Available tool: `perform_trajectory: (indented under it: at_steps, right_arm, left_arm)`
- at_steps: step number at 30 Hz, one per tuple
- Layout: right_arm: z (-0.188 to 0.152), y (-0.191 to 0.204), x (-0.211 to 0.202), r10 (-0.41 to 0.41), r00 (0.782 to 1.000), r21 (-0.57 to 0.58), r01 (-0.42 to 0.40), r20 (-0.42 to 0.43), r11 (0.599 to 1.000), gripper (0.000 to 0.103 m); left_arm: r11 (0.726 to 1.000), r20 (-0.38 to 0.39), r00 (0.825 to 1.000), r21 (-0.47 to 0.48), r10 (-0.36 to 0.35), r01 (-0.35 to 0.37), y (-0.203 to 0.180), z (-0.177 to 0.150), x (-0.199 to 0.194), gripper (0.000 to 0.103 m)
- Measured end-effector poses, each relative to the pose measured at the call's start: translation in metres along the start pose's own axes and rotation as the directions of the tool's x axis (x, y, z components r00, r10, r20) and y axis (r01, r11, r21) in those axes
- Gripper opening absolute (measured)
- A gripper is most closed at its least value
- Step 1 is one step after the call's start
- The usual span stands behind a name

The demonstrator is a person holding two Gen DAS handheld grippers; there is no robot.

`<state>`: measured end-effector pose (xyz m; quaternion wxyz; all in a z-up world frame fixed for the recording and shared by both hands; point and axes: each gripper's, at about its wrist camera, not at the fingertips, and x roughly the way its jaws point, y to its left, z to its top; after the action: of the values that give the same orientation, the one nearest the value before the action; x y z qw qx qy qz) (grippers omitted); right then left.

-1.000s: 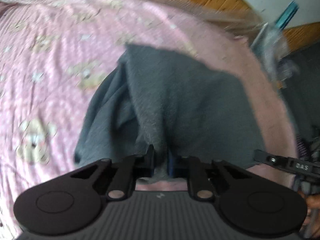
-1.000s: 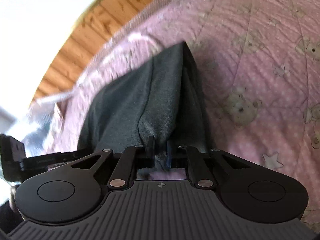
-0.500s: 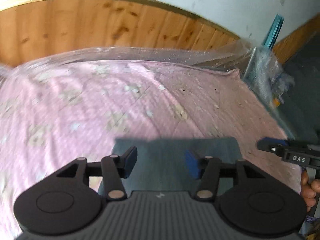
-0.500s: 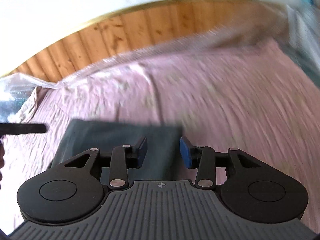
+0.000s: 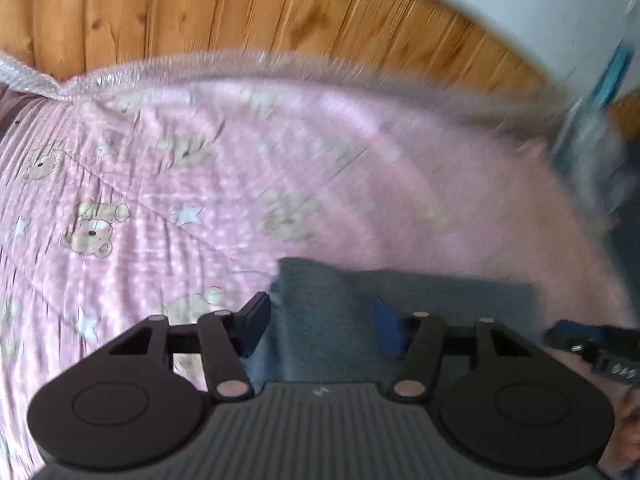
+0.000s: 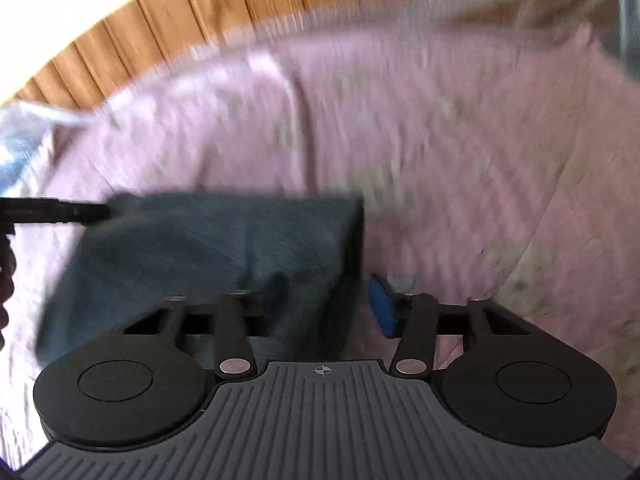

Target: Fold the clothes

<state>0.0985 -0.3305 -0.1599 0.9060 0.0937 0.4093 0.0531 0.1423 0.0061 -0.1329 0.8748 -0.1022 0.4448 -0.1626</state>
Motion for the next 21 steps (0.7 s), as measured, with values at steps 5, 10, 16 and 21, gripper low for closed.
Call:
perform_trajectory:
  at_steps: [5, 10, 16, 21]
  right_arm:
    - [-0.034, 0.048, -0.017, 0.147, 0.989, -0.118, -0.148, -0.012, 0.982, 0.041]
    - [-0.058, 0.059, -0.005, 0.121, 0.992, -0.211, -0.128, -0.044, 0.969, 0.042]
    - [-0.081, 0.057, -0.028, 0.170, 0.982, -0.241, -0.186, -0.087, 0.952, 0.046]
    - [-0.082, 0.039, -0.051, 0.199, 0.978, -0.194, -0.207, -0.060, 0.959, 0.056]
  left_arm:
    - [0.997, -0.089, 0.993, 0.039, 0.076, -0.073, 0.005, -0.044, 0.013, 0.062]
    - [0.994, -0.034, 0.996, -0.078, 0.078, -0.080, 0.015, -0.050, -0.024, 0.057]
    - [0.980, -0.082, 0.986, -0.126, 0.142, -0.152, 0.015, -0.091, -0.035, 0.060]
    - [0.936, -0.075, 0.988, -0.319, 0.134, -0.151, 0.038, -0.104, -0.055, 0.069]
